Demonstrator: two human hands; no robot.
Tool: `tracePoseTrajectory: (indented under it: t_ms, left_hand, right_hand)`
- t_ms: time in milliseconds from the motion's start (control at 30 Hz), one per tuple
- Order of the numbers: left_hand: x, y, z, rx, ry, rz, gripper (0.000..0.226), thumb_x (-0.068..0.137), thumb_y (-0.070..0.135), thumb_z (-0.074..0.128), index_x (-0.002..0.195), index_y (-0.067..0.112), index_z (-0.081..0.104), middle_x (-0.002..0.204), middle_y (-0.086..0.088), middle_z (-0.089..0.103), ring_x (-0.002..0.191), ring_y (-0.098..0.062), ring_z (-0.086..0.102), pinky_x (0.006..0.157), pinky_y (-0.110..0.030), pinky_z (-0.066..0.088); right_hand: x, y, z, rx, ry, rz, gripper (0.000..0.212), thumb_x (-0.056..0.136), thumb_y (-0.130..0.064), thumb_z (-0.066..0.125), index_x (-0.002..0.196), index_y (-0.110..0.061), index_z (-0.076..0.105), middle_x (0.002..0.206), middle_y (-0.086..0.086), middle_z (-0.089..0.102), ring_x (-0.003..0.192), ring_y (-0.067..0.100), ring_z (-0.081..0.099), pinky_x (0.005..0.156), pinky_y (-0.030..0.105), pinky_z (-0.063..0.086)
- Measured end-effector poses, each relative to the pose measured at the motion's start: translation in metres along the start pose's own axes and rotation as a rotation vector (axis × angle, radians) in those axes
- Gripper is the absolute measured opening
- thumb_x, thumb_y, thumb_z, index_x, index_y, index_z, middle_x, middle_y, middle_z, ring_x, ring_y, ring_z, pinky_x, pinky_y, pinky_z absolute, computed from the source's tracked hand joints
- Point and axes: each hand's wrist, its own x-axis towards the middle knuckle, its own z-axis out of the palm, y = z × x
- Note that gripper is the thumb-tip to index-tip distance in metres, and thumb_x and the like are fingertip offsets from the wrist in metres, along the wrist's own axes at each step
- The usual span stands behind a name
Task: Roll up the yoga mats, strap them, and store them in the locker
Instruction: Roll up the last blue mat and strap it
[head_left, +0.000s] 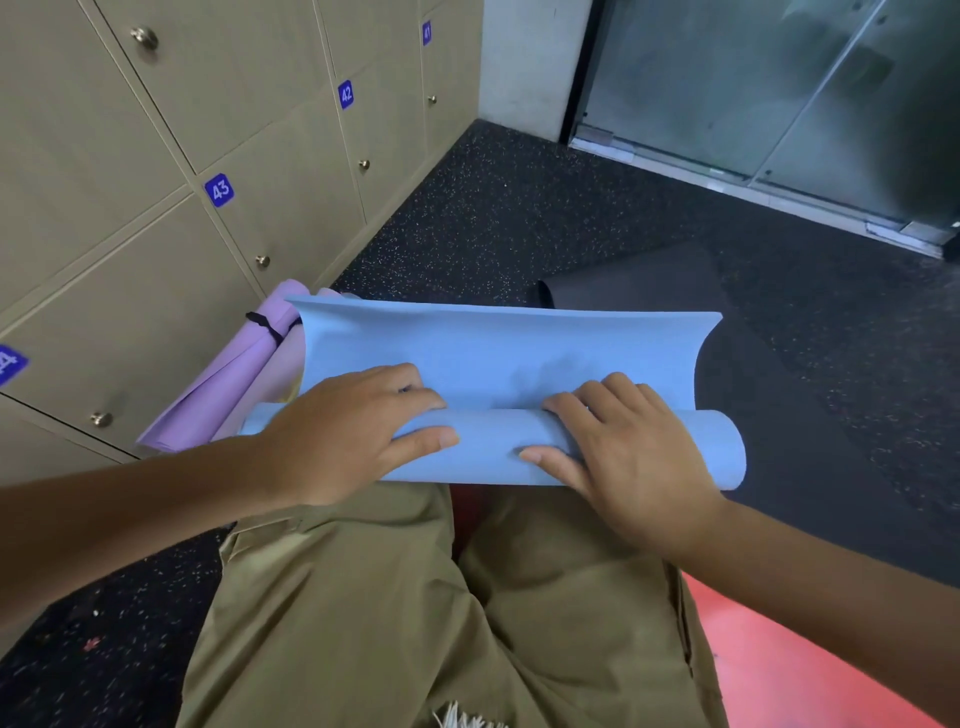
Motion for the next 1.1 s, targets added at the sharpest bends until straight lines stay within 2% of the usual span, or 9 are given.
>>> tracePoseTrajectory:
  t_ms: [167,300,400,567,633,700,800,967,1100]
  left_hand:
    - [0.010,-0.003,-0.006,0.013,0.007,-0.007,0.070,0.095,0.075,0.020,0.112,0.028,0.070,0.100,0.013,0.063,0.096,-0.011,0.060,0.083,-0.037,0.051]
    - [0.006,0.003,0.006,0.212,0.354,0.017,0.043,0.103,0.050,0.041,0.097,0.023,0.074,0.089,0.008,0.068,0.078,-0.020,0.063,0.069,-0.034,0.047]
    - [0.003,0.013,0.018,0.200,0.449,-0.047,0.045,0.106,0.045,0.040,0.097,0.020,0.076,0.089,0.004,0.069,0.077,-0.026,0.063,0.068,-0.041,0.050]
    - [0.003,0.007,0.028,0.290,0.461,-0.002,0.059,0.106,0.060,0.035,0.103,0.015,0.074,0.090,-0.001,0.065,0.076,-0.027,0.062,0.065,-0.042,0.049]
    - [0.007,0.005,0.026,0.323,0.435,-0.005,0.059,0.106,0.060,0.033,0.099,0.017,0.073,0.086,0.000,0.061,0.075,-0.025,0.061,0.063,-0.034,0.042]
    - [0.014,0.003,0.022,0.315,0.369,-0.038,0.057,0.104,0.061,0.031,0.097,0.021,0.072,0.084,0.003,0.058,0.075,-0.022,0.060,0.061,-0.031,0.031]
    - [0.024,0.001,0.013,0.205,0.261,-0.104,0.059,0.098,0.069,0.023,0.098,0.029,0.067,0.085,0.009,0.053,0.083,-0.017,0.061,0.061,-0.033,0.039]
    - [0.042,-0.007,0.001,0.007,0.051,-0.188,0.065,0.089,0.079,0.016,0.091,0.033,0.062,0.083,0.011,0.055,0.083,-0.006,0.053,0.077,-0.039,0.048]
    - [0.045,-0.013,0.003,-0.079,0.275,-0.114,0.042,0.096,0.065,0.042,0.089,0.031,0.066,0.089,0.012,0.061,0.086,-0.008,0.060,0.077,-0.033,0.050]
  right_hand:
    - [0.015,0.007,0.004,0.055,-0.039,0.042,0.064,0.102,-0.068,0.026,0.093,-0.020,0.068,0.072,-0.002,0.054,0.075,0.024,0.049,0.065,0.038,0.043]
    - [0.029,0.011,0.000,0.159,-0.170,0.085,0.067,0.096,-0.074,0.022,0.097,-0.028,0.070,0.075,-0.004,0.059,0.080,0.021,0.053,0.064,0.035,0.041]
    - [0.038,0.012,-0.003,0.206,-0.294,0.129,0.071,0.089,-0.081,0.014,0.103,-0.036,0.068,0.085,-0.008,0.063,0.089,0.014,0.052,0.066,0.031,0.039]
    - [0.043,0.011,-0.004,0.183,-0.327,0.113,0.076,0.090,-0.081,0.008,0.103,-0.034,0.066,0.093,-0.009,0.063,0.095,0.013,0.053,0.070,0.033,0.044]
    - [0.041,0.008,0.001,0.105,-0.248,0.079,0.078,0.096,-0.076,0.007,0.099,-0.025,0.067,0.095,-0.004,0.061,0.092,0.021,0.057,0.071,0.037,0.045]
    - [0.039,0.007,0.005,0.044,-0.098,0.080,0.068,0.102,-0.068,0.021,0.098,-0.017,0.066,0.094,0.001,0.061,0.087,0.027,0.059,0.070,0.041,0.048]
    - [0.036,0.005,0.008,0.001,0.017,0.091,0.057,0.103,-0.061,0.031,0.097,-0.014,0.063,0.089,0.003,0.060,0.079,0.029,0.058,0.067,0.042,0.046]
    - [0.040,0.006,0.016,0.018,0.092,0.115,0.062,0.109,-0.056,0.022,0.086,-0.013,0.060,0.078,0.004,0.055,0.068,0.030,0.054,0.063,0.041,0.044]
    - [0.056,0.013,0.015,0.045,0.002,0.148,0.062,0.104,-0.062,0.020,0.083,-0.019,0.059,0.076,0.000,0.056,0.068,0.026,0.057,0.059,0.034,0.036]
